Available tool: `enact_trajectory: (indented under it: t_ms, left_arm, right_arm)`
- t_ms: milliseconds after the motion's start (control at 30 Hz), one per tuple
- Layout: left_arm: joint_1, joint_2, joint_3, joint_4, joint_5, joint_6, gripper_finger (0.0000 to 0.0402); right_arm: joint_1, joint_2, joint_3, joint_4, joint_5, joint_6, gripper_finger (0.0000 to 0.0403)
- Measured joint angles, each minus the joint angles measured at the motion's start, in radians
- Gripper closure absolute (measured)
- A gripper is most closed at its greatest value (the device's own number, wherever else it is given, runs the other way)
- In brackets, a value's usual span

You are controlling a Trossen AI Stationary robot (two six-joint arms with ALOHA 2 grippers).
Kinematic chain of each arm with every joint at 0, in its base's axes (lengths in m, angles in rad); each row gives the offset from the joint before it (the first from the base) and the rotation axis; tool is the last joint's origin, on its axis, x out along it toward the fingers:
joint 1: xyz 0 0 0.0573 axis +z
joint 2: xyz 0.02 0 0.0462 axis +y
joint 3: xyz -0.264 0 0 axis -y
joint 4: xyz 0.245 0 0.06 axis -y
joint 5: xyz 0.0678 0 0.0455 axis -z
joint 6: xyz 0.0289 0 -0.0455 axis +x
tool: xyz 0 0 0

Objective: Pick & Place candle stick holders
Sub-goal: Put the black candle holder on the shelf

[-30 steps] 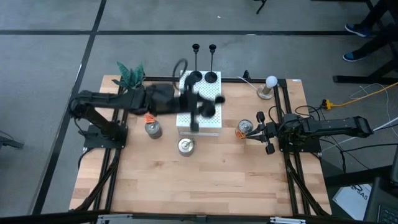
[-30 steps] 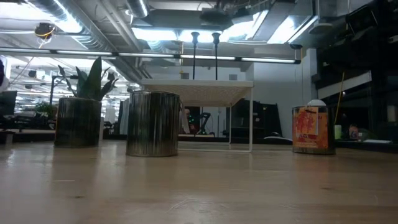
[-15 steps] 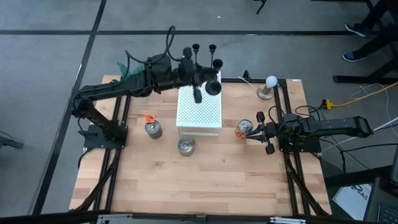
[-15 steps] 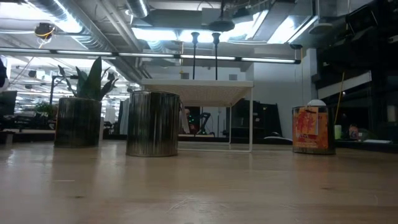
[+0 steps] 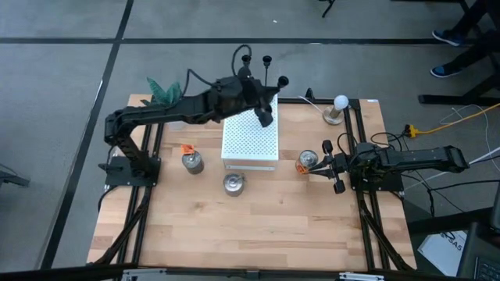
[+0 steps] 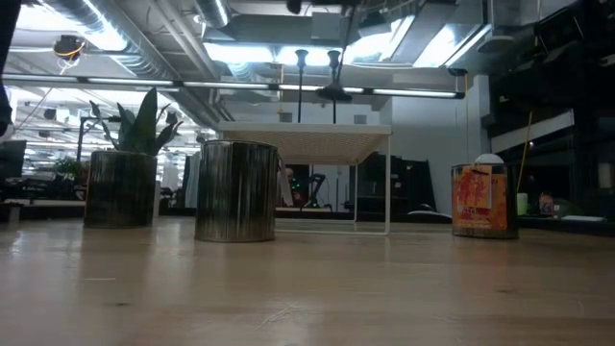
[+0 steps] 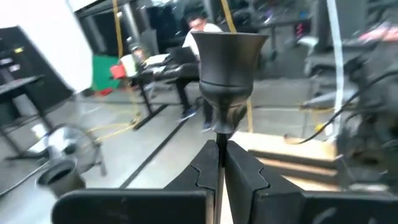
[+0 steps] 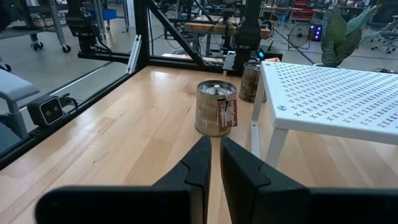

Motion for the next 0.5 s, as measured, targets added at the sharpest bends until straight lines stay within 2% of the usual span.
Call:
enact_trajectory:
  t_ms: [133, 367, 500]
  left_arm:
    - [0.012, 0.004, -0.086, 0.057, -0.044, -0.02, 0.0393]
    - [0.019, -0.077, -0.38, 0.46, -0.135, -0.026, 0.0393]
    - [0.017, -0.116, -0.48, 0.612, -0.122, -0.057, 0.0393]
  right_arm:
    - [0.0, 0.0, 0.0, 0.0, 0.0, 0.0, 0.0363]
    - [0.0, 0.0, 0.0, 0.0, 0.0, 0.0, 0.0363]
    - [0.0, 0.0, 0.0, 0.0, 0.0, 0.0, 0.0363]
